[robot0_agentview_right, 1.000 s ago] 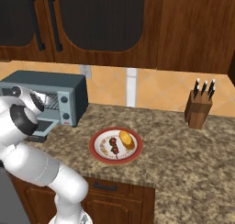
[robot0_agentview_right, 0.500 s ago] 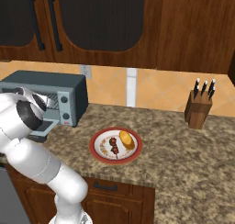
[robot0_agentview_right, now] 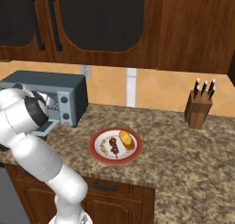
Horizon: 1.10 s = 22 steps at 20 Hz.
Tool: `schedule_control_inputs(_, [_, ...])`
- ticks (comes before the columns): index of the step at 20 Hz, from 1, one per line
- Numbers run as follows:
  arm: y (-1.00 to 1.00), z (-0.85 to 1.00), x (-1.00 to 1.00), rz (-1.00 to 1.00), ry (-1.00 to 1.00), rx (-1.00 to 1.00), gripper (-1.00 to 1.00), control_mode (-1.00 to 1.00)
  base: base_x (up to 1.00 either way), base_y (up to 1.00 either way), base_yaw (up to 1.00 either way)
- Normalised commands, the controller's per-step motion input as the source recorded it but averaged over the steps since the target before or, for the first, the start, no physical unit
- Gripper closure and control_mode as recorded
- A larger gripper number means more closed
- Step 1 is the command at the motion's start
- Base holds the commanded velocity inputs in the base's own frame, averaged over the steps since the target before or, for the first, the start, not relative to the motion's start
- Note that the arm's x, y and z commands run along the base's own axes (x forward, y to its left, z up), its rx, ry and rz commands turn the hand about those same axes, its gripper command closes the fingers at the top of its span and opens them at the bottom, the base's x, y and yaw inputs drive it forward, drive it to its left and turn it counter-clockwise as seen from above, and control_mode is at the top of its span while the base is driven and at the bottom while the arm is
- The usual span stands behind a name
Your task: Pick up the kebab skewer and baguette bread, and place them inside the toaster oven. Close the toaster oven door and start by setting the timer.
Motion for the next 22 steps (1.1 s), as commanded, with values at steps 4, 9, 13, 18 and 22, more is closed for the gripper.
schedule_control_inputs(4, [0.0,-0.66,-0.45,0.0,0.02,0.0,-1.0,-1.0,0.0,0.0,0.0])
schedule_control_inputs(9, [0.0,-0.72,-0.55,0.0,0.0,0.0,-1.0,-1.0,0.0,0.0,0.0])
schedule_control_inputs(13, [0.04,-0.76,-0.63,0.0,0.0,0.0,-1.0,-1.0,0.0,0.0,0.0])
schedule_control_inputs(18, [0.18,-0.75,-0.65,-0.01,0.01,0.0,-1.0,-1.0,0.0,0.0,0.0])
schedule_control_inputs(22, [0.05,-0.8,-0.81,-0.03,0.0,0.0,-1.0,-1.0,0.0,0.0,0.0])
